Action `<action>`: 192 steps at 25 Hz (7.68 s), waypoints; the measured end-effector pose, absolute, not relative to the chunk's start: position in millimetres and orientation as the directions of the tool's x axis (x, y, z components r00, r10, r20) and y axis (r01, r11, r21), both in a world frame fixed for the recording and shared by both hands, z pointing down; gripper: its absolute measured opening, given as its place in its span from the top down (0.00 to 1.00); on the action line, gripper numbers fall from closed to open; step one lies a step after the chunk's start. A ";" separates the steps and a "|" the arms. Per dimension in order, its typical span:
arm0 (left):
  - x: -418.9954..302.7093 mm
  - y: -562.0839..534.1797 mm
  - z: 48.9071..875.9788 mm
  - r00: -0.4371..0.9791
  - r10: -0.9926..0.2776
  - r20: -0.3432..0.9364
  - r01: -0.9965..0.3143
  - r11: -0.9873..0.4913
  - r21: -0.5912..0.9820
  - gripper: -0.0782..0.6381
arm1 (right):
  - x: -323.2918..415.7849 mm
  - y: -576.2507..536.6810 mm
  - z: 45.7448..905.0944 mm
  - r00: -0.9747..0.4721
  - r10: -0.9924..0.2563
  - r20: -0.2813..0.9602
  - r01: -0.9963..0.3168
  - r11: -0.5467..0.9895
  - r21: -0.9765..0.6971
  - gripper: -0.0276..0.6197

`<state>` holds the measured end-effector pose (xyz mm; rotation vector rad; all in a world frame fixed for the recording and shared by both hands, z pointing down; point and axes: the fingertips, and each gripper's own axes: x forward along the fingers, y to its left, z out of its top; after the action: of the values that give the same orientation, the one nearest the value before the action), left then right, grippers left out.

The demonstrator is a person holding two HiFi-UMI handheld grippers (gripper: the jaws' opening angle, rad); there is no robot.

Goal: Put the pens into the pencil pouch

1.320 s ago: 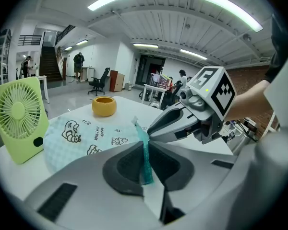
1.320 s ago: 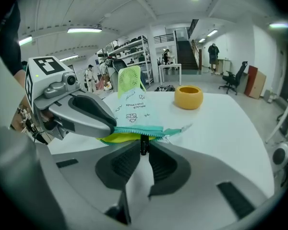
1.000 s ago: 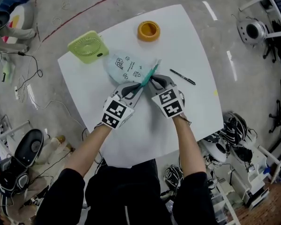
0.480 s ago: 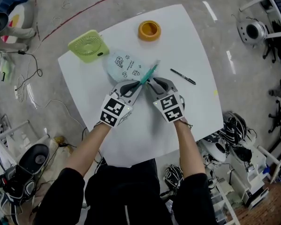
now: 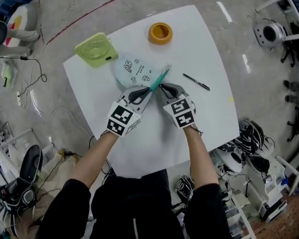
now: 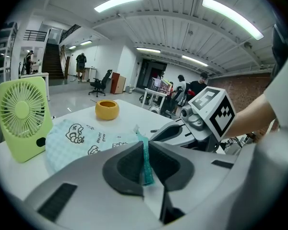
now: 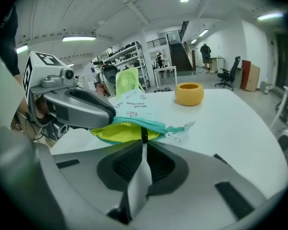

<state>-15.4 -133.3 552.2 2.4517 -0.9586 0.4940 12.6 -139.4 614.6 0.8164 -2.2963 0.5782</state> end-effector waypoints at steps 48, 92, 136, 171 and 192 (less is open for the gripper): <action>-15.9 -137.5 564.6 0.659 -0.550 0.513 -0.736 -0.615 0.285 0.82 | 235.4 -148.8 641.7 -0.292 -0.507 0.811 -0.839 0.543 0.038 0.72; -12.5 -143.7 562.9 0.662 -0.551 0.508 -0.734 -0.614 0.290 0.82 | 194.9 -99.4 598.9 -0.405 -0.542 0.736 -0.810 0.586 -0.015 0.88; -16.8 -136.4 546.4 0.683 -0.560 0.468 -0.722 -0.616 0.316 0.84 | 43.1 -93.6 585.3 -0.638 -0.460 0.617 -0.698 0.684 -0.212 0.89; -19.3 -129.0 546.8 0.715 -0.532 0.454 -0.691 -0.634 0.347 0.84 | 13.7 -95.4 621.0 -0.678 -0.380 0.629 -0.681 0.647 -0.344 0.79; -19.9 -124.7 545.7 0.724 -0.521 0.451 -0.682 -0.635 0.362 0.84 | -24.2 -118.3 612.7 -0.731 -0.351 0.585 -0.623 0.693 -0.362 0.90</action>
<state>-19.9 -124.7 545.7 2.4116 -0.9141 0.4175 -24.2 -118.3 612.7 0.7500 -2.4247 0.7633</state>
